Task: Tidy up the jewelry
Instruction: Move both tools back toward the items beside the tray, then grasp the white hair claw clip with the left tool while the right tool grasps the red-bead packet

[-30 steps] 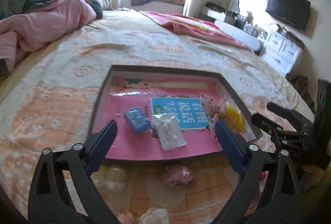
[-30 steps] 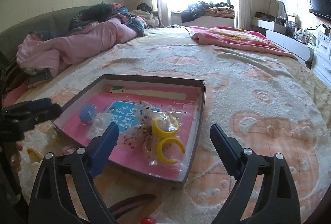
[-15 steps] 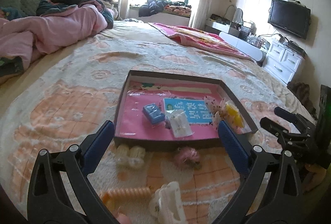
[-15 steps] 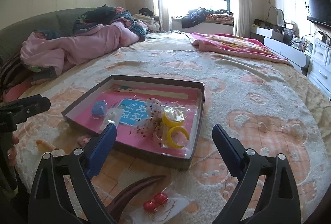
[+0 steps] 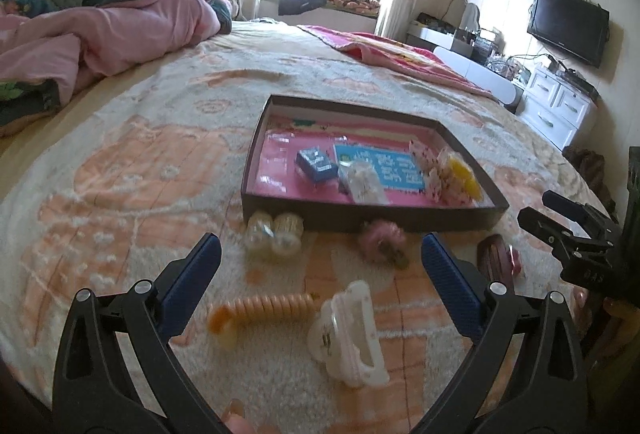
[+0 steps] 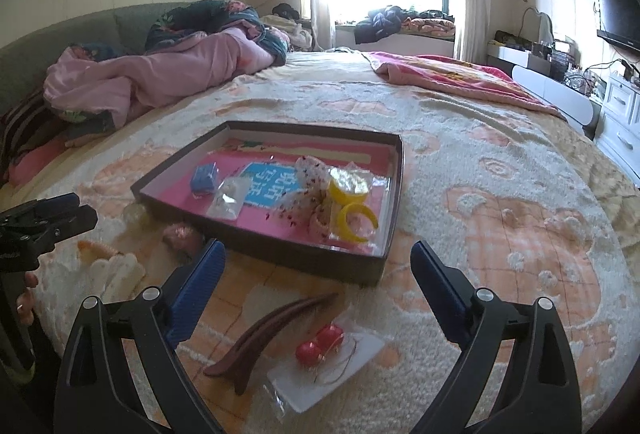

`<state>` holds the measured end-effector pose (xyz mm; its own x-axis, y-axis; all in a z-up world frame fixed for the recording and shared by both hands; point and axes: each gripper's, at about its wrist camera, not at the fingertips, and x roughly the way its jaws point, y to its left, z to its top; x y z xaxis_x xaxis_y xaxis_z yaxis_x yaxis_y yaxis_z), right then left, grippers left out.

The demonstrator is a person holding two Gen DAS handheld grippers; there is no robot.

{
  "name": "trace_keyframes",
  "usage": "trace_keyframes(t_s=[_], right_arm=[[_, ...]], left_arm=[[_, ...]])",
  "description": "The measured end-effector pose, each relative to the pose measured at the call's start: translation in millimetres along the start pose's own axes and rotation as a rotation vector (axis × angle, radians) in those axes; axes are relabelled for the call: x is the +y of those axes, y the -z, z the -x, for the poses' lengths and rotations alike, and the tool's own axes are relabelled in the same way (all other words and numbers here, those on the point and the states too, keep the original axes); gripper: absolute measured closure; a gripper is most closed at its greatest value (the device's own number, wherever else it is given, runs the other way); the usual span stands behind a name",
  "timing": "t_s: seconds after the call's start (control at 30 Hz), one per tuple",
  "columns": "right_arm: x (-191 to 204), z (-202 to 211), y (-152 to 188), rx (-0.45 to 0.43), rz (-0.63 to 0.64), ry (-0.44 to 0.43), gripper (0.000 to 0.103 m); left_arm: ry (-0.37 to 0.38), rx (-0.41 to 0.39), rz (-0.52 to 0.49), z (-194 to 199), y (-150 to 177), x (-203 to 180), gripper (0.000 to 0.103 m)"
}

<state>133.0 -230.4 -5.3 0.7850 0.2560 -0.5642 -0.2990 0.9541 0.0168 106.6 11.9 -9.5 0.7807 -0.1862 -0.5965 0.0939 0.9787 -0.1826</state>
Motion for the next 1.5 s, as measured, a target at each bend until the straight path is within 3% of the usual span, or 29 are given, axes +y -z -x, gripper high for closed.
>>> trace_keyframes(t_s=[0.47, 0.8, 1.03, 1.1, 1.2, 1.33, 1.43, 1.5], right_arm=[[-6.4, 7.6, 29.8, 0.049, -0.005, 0.060, 0.012], [-19.6, 2.1, 49.5, 0.124, -0.046, 0.108, 0.013], [-16.6, -10.7, 56.4, 0.179, -0.074, 0.023, 0.028], [-13.2, -13.4, 56.7, 0.185, -0.078, 0.000, 0.031], [-8.4, -14.5, 55.8, 0.172, -0.063, -0.022, 0.046], [-3.9, -16.2, 53.6, 0.157, -0.046, -0.058, 0.070], [-1.6, -16.3, 52.6, 0.144, -0.036, -0.068, 0.077], [-3.9, -15.7, 51.5, 0.139, -0.049, -0.081, 0.078]], left_arm=[[-0.004, 0.057, -0.010, -3.9, 41.5, -14.0, 0.011], [0.002, 0.094, -0.010, -7.5, 54.1, -18.4, 0.012], [0.036, 0.115, -0.039, -16.1, 57.4, -27.9, 0.035], [0.030, 0.116, -0.046, -19.9, 58.6, -29.8, 0.036], [0.032, 0.113, -0.048, -23.4, 58.3, -30.0, 0.039], [0.030, 0.114, -0.055, -27.3, 57.6, -31.1, 0.060], [0.028, 0.115, -0.065, -29.4, 58.5, -31.3, 0.072], [0.032, 0.115, -0.069, -30.3, 57.4, -32.0, 0.072]])
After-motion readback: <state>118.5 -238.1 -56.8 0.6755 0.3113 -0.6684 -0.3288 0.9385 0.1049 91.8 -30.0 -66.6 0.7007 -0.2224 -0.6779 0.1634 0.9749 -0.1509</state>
